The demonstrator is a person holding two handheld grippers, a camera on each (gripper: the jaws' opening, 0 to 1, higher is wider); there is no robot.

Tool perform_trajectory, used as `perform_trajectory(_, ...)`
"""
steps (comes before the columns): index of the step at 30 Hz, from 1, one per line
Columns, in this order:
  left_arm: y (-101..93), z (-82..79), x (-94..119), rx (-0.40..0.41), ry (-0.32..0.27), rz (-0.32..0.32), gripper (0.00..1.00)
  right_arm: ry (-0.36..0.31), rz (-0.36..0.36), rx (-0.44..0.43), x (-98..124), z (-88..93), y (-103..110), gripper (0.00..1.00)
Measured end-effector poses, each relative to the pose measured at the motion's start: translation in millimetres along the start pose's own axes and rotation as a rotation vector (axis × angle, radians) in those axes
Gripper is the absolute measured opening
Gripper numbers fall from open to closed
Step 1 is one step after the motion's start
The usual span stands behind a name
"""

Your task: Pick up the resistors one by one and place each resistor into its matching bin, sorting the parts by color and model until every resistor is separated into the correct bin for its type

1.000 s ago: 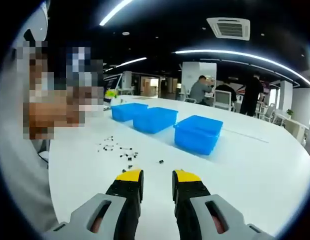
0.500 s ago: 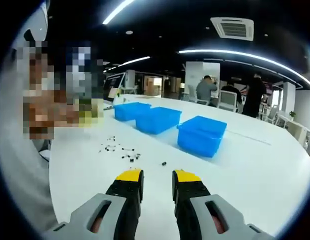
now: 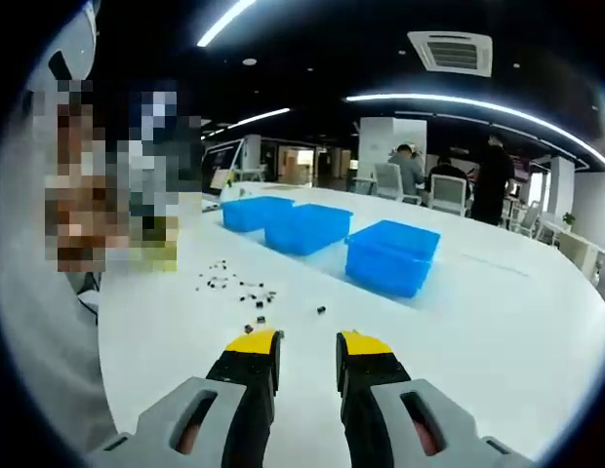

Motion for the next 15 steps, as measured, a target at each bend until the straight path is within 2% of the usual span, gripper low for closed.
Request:
perform_trajectory(2, 1.4, 3.0, -2.3, 0.012, 0.017, -0.005, 0.15, -0.003, 0.002, -0.002, 0.1, -0.1, -0.8, 0.25)
perform_trajectory(6, 2.1, 4.9, 1.0, 0.053, -0.009, 0.009, 0.14, 0.001, 0.005, -0.001, 0.7, 1.3, -1.5, 0.25)
perform_trajectory(10, 4.6, 4.8, 1.0, 0.055, -0.021, -0.002, 0.07, 0.002, 0.004, -0.007, 0.8, 3.6, -1.5, 0.25)
perform_trajectory(15, 5.0, 3.3, -0.2, 0.055, -0.034, 0.016, 0.07, 0.002, 0.0, -0.007, 0.7, 4.1, -0.5, 0.25)
Point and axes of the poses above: the point that each gripper's makers call its tool centre point, and the gripper's own axes: x roughly backward along the fingers, y roughly to its left, z roughly out of its underside, the point moved 6 cm from there along x, roughly backward along the fingers, and after that the axes turned 2 degrees about -z, right-handed, at the moved point
